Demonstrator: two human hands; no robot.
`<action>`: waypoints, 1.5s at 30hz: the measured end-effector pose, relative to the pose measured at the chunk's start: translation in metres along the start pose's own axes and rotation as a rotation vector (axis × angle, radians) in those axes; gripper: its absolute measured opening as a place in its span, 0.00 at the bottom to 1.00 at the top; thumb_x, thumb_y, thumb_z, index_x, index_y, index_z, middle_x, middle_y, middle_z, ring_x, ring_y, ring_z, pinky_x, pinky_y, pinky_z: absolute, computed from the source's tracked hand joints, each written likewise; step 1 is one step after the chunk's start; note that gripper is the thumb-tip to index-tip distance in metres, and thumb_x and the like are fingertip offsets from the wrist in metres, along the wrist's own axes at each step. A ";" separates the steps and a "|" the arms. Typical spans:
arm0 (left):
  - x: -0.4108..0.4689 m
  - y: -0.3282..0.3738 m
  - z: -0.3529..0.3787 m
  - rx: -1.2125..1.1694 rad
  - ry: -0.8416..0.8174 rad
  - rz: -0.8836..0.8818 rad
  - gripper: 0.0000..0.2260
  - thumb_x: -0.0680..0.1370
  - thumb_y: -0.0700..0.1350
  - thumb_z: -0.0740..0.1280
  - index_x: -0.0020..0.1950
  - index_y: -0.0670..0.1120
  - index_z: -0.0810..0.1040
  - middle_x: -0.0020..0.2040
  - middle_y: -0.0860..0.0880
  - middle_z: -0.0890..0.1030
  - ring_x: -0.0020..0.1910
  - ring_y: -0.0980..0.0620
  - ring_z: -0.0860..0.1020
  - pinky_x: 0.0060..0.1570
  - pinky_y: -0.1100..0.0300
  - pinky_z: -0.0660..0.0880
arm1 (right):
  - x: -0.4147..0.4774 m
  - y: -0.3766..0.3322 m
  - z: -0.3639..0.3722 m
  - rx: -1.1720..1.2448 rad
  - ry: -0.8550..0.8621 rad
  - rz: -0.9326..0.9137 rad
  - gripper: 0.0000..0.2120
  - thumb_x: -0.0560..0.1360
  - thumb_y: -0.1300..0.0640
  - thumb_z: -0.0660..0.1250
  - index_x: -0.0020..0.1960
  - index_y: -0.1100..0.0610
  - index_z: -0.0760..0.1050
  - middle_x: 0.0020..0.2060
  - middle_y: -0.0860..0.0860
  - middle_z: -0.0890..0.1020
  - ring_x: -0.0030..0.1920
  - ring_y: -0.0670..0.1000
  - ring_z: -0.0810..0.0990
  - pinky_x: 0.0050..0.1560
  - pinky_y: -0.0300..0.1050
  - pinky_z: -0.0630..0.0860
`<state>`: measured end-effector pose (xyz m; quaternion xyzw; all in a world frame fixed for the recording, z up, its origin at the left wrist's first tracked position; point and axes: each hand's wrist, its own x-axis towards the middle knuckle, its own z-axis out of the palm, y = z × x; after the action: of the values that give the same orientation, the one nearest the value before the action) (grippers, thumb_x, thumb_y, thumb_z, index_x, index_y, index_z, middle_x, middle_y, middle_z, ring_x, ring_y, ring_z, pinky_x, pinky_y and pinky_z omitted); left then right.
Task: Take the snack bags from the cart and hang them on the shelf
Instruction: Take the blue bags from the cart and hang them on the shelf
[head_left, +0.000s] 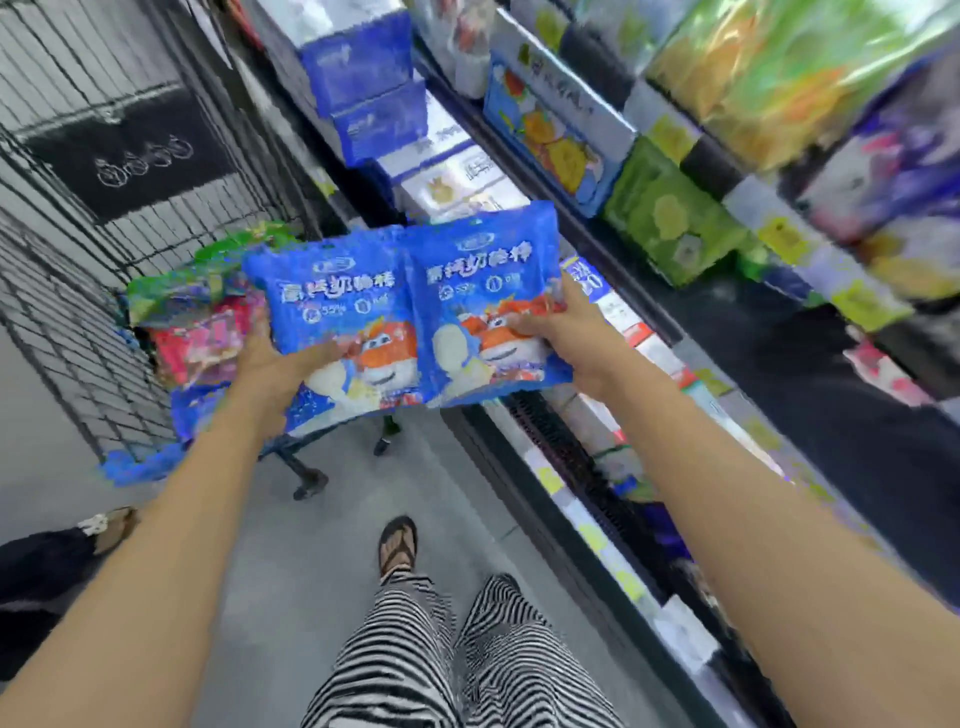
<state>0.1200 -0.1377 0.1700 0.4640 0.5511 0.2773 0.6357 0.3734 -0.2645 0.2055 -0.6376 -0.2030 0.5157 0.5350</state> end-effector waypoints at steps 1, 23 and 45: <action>-0.005 -0.002 0.020 0.005 -0.064 -0.001 0.20 0.72 0.30 0.71 0.55 0.51 0.73 0.49 0.52 0.83 0.36 0.60 0.83 0.37 0.59 0.80 | -0.015 0.004 -0.021 0.029 0.033 -0.015 0.16 0.71 0.71 0.69 0.53 0.55 0.74 0.46 0.53 0.84 0.37 0.47 0.84 0.43 0.45 0.82; -0.005 -0.146 0.317 0.098 -1.011 0.287 0.31 0.60 0.38 0.80 0.59 0.49 0.74 0.46 0.51 0.86 0.41 0.54 0.85 0.37 0.60 0.80 | -0.162 0.221 -0.270 0.489 0.697 -0.474 0.34 0.57 0.59 0.77 0.61 0.54 0.71 0.49 0.56 0.84 0.44 0.56 0.85 0.43 0.56 0.83; -0.024 -0.145 0.466 -0.058 -1.248 0.671 0.51 0.36 0.55 0.84 0.59 0.55 0.74 0.47 0.50 0.86 0.41 0.46 0.85 0.34 0.53 0.81 | -0.170 0.207 -0.438 0.176 1.322 -0.916 0.19 0.68 0.73 0.70 0.52 0.56 0.72 0.48 0.56 0.81 0.44 0.55 0.82 0.39 0.46 0.83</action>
<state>0.5380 -0.3511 0.0324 0.6638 -0.0964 0.1550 0.7253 0.6303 -0.6811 0.0504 -0.6197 -0.0445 -0.2245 0.7507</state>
